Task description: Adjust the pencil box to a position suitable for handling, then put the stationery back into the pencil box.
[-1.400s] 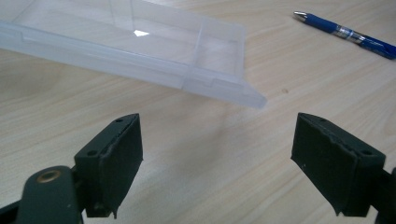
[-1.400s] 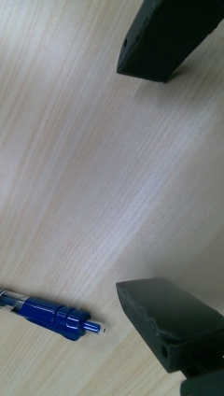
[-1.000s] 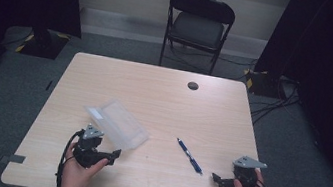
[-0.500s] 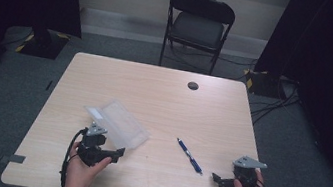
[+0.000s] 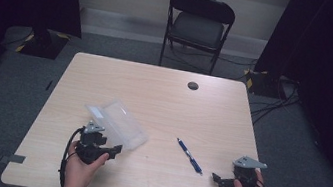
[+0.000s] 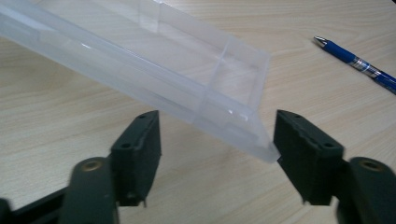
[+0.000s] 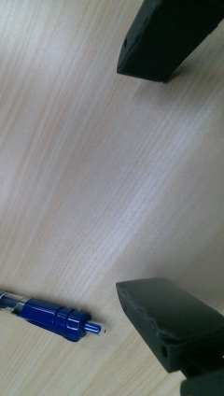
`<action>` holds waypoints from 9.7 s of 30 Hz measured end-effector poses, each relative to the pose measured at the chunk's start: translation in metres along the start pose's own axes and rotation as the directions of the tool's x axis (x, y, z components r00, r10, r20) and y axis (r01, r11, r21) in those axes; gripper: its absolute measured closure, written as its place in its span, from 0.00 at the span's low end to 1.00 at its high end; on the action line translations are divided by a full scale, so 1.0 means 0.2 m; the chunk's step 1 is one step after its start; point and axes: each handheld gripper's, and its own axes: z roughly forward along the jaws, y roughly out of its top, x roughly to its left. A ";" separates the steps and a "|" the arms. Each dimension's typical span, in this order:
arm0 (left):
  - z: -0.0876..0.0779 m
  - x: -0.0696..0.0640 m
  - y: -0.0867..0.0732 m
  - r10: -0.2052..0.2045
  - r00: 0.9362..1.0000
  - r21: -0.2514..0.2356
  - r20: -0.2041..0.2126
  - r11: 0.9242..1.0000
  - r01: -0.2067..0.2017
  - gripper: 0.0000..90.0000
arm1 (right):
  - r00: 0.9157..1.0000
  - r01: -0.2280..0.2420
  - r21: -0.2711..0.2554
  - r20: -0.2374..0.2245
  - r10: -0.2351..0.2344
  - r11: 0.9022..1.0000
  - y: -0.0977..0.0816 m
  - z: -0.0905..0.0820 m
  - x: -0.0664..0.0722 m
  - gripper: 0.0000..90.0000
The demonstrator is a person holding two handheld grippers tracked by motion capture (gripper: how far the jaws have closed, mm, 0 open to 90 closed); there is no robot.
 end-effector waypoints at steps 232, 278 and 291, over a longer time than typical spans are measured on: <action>0.03 0.12 0.00 0.004 0.989 0.051 -0.148 0.999 0.004 0.24 | 1.000 -0.001 -0.003 0.002 0.001 1.000 0.00 0.00 0.00 0.00; -0.07 0.45 -0.24 0.221 0.968 0.035 -0.121 0.975 -0.218 0.08 | 0.998 -0.057 -0.008 -0.032 0.056 0.998 0.04 -0.03 -0.01 0.11; -0.07 0.45 -0.24 0.224 0.967 0.039 -0.119 0.974 -0.221 0.06 | 0.998 0.020 -0.022 -0.063 -0.021 1.000 0.17 -0.01 0.09 0.14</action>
